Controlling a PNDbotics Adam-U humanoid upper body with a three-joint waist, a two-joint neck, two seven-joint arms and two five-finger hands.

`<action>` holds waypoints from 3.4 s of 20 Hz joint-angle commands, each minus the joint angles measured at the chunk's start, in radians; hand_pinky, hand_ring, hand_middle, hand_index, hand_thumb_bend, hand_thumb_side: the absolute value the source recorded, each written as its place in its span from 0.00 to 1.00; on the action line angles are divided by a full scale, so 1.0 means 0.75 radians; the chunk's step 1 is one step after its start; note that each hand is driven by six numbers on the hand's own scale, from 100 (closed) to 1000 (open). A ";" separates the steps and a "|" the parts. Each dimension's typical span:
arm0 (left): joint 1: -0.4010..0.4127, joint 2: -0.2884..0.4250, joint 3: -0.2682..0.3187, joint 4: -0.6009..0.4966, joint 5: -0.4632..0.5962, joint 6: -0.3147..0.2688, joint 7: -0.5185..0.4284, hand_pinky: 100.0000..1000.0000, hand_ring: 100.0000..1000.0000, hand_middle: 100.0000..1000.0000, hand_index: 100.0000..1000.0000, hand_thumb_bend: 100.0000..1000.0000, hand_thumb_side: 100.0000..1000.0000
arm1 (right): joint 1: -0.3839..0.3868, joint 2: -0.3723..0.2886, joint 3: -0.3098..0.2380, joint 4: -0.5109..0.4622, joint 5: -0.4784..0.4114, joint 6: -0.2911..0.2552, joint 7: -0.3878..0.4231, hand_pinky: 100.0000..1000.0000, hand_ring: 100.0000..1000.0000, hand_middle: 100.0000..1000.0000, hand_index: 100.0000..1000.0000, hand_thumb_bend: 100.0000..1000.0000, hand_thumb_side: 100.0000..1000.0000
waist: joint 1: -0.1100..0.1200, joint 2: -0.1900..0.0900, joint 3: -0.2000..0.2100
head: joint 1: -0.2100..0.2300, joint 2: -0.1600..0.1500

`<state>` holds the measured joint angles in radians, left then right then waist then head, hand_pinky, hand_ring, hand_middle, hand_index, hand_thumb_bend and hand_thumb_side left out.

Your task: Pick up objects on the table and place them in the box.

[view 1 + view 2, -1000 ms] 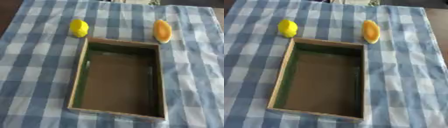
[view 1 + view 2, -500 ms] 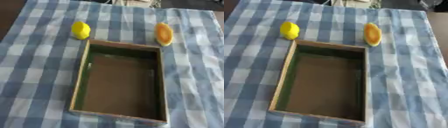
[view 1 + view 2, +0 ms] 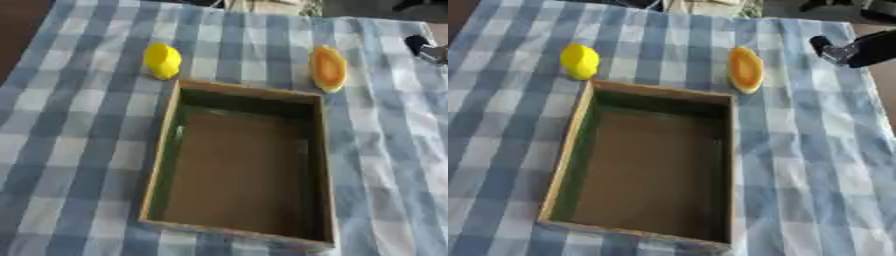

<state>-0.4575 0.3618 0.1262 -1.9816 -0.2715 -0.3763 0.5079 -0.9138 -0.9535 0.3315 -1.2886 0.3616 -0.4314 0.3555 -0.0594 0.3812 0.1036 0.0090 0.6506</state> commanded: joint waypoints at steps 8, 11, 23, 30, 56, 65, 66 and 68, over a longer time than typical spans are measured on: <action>-0.018 0.038 -0.007 -0.025 0.014 -0.003 -0.012 0.76 0.77 0.75 0.86 0.06 0.24 | -0.073 0.045 0.013 0.062 0.013 -0.044 0.093 0.90 1.00 0.82 0.92 0.00 0.30 | 0.001 -0.030 0.009 | -0.005 0.002; -0.020 0.035 -0.009 -0.025 0.018 -0.004 -0.015 0.76 0.77 0.75 0.86 0.06 0.24 | -0.111 0.102 0.020 0.119 0.002 -0.052 0.157 0.90 1.00 0.82 0.92 0.00 0.28 | 0.003 -0.030 0.012 | -0.011 0.004; -0.037 0.022 -0.017 -0.025 0.030 -0.008 -0.027 0.76 0.77 0.75 0.86 0.06 0.25 | -0.215 0.293 -0.018 0.363 0.223 -0.023 0.175 0.93 1.00 0.78 0.95 0.00 0.50 | 0.006 -0.020 0.030 | -0.041 0.007; -0.048 0.017 -0.024 -0.025 0.038 -0.010 -0.036 0.76 0.77 0.75 0.86 0.05 0.25 | -0.239 0.338 -0.058 0.464 0.353 -0.008 0.113 0.94 1.00 0.81 0.97 0.00 0.55 | 0.003 -0.013 0.038 | -0.046 0.003; -0.077 0.008 -0.050 -0.025 0.065 -0.013 -0.069 0.76 0.77 0.75 0.86 0.03 0.26 | -0.255 0.372 -0.086 0.511 0.316 0.064 0.181 0.96 1.00 0.80 0.97 0.00 0.72 | -0.010 0.022 0.071 | -0.060 -0.015; -0.090 0.006 -0.059 -0.025 0.075 -0.014 -0.081 0.76 0.77 0.75 0.86 0.02 0.27 | -0.252 0.396 -0.099 0.564 0.421 0.057 0.138 0.95 1.00 0.78 0.96 0.00 0.70 | -0.014 0.036 0.083 | -0.065 -0.020; -0.091 0.006 -0.060 -0.025 0.075 -0.014 -0.083 0.76 0.77 0.75 0.86 0.02 0.27 | -0.252 0.399 -0.099 0.567 0.424 0.055 0.139 0.95 1.00 0.78 0.96 0.00 0.70 | -0.014 0.037 0.084 | -0.065 -0.020; -0.091 0.005 -0.061 -0.025 0.077 -0.013 -0.085 0.76 0.77 0.75 0.86 0.01 0.27 | -0.251 0.403 -0.098 0.570 0.425 0.050 0.139 0.95 1.00 0.74 0.94 0.00 0.68 | -0.014 0.039 0.085 | -0.066 -0.021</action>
<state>-0.5117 0.3548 0.0827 -1.9816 -0.2197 -0.3859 0.4490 -1.0840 -0.6350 0.2653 -0.8623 0.6688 -0.3917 0.4611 -0.0735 0.4301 0.1662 -0.0378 0.6484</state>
